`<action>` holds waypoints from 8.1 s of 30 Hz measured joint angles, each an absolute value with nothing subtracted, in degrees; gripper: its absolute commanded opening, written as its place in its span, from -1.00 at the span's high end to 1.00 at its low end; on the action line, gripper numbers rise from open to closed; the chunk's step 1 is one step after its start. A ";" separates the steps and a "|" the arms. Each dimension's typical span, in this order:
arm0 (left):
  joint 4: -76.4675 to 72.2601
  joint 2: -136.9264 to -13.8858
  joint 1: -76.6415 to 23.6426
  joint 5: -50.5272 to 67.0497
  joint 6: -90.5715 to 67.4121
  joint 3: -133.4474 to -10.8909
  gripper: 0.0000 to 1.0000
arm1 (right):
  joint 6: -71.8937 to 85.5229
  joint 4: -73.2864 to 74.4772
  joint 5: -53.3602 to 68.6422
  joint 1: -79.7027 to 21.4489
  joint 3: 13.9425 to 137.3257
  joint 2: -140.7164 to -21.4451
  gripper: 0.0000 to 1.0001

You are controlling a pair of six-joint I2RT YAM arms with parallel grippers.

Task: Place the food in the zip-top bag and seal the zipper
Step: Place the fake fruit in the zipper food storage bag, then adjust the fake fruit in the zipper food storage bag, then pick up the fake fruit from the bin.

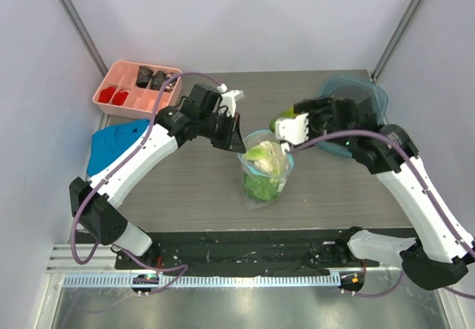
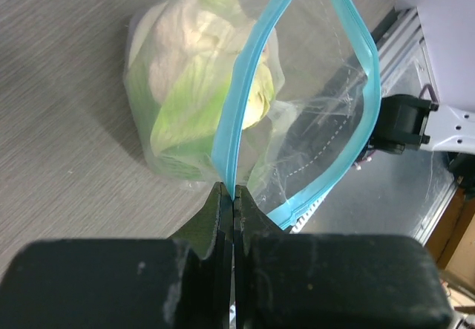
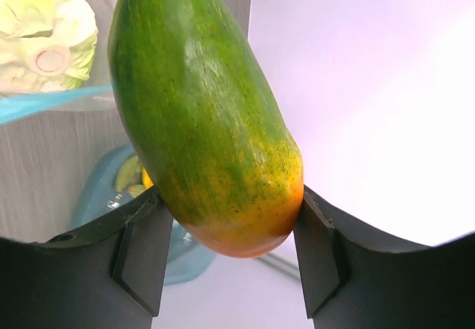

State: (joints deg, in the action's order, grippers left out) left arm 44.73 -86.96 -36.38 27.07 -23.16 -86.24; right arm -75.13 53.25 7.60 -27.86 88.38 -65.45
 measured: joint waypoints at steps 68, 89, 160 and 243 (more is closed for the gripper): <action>47.05 -87.59 -38.87 26.00 -22.02 -88.71 1.00 | -78.81 60.14 -26.68 -67.20 82.35 -72.71 -0.78; 47.03 -87.59 -38.87 26.17 -22.02 -88.71 1.00 | -37.63 59.61 -3.70 -47.70 87.33 -66.46 0.28; 46.11 -88.01 -38.87 27.42 -23.35 -88.71 1.00 | 8.88 54.24 34.22 -27.64 77.45 -61.08 -0.15; 45.69 -88.29 -39.35 29.21 -23.57 -88.71 1.00 | -30.81 53.12 6.44 13.63 93.54 -109.80 -0.99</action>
State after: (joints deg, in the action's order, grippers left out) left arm 45.69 -88.29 -39.35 29.21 -23.57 -88.71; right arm -30.81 53.12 6.44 13.63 93.54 -109.80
